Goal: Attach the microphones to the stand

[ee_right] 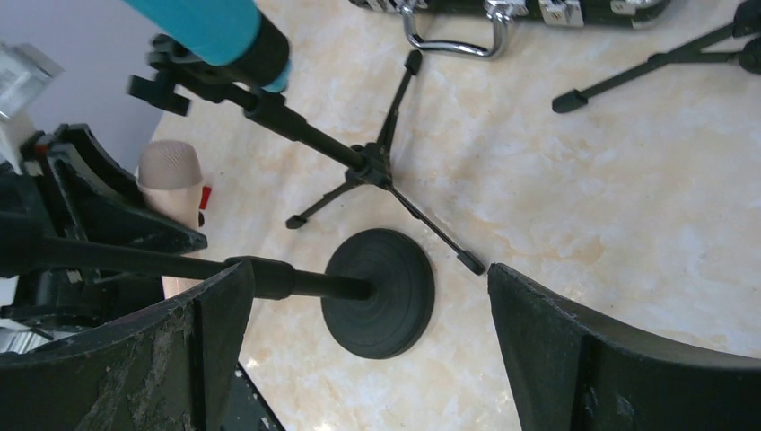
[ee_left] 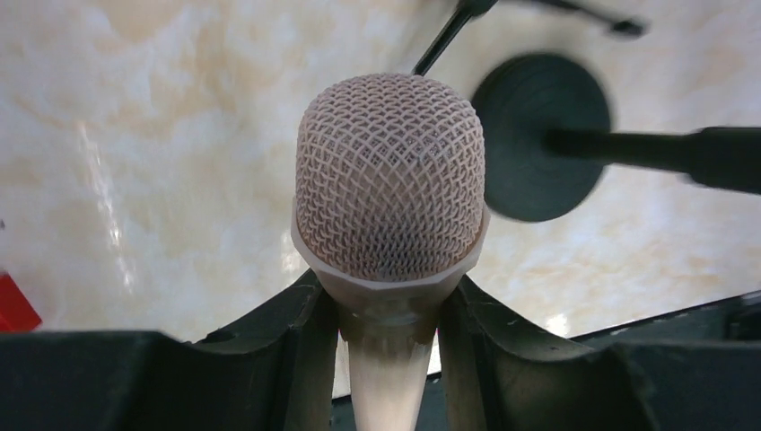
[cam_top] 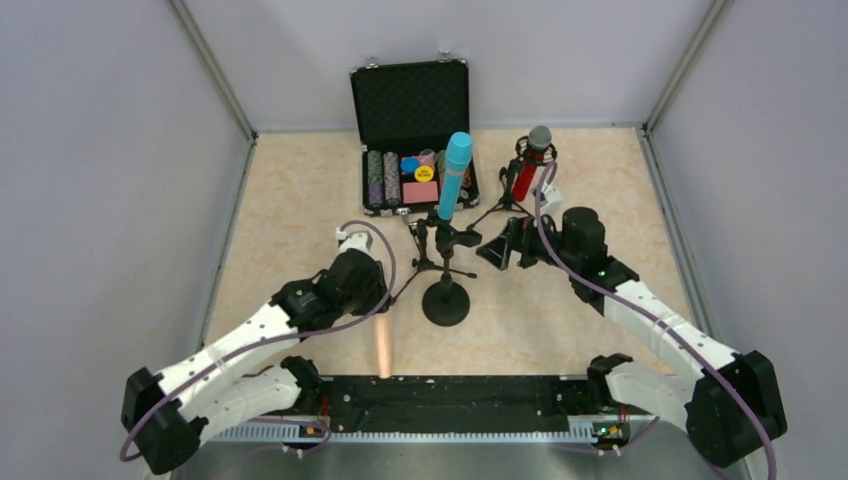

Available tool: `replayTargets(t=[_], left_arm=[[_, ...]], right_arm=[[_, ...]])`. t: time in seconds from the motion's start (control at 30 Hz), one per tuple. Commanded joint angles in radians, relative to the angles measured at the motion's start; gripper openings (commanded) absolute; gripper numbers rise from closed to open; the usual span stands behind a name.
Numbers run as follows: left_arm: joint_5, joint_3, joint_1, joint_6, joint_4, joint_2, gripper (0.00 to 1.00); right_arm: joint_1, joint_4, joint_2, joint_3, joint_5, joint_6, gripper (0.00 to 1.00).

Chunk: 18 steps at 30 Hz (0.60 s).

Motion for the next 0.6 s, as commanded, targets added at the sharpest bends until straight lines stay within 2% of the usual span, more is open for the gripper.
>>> replayTargets(t=[0.0, 0.23, 0.37, 0.57], left_arm=[[-0.046, 0.042, 0.000, 0.103, 0.175, -0.146, 0.00], [0.174, 0.033, 0.000, 0.219, 0.431, -0.241, 0.00], [0.312, 0.059, 0.000, 0.261, 0.514, -0.238, 0.00], [0.440, 0.129, 0.000, 0.284, 0.625, -0.204, 0.00]], right_arm=[[0.006, 0.042, -0.068, 0.061, -0.061, -0.030, 0.99], [0.007, 0.015, -0.154, 0.124, -0.100, -0.060, 0.99], [0.006, 0.002, -0.211, 0.168, -0.113, -0.060, 0.99], [0.006, 0.052, -0.275, 0.207, -0.173, -0.016, 0.99]])
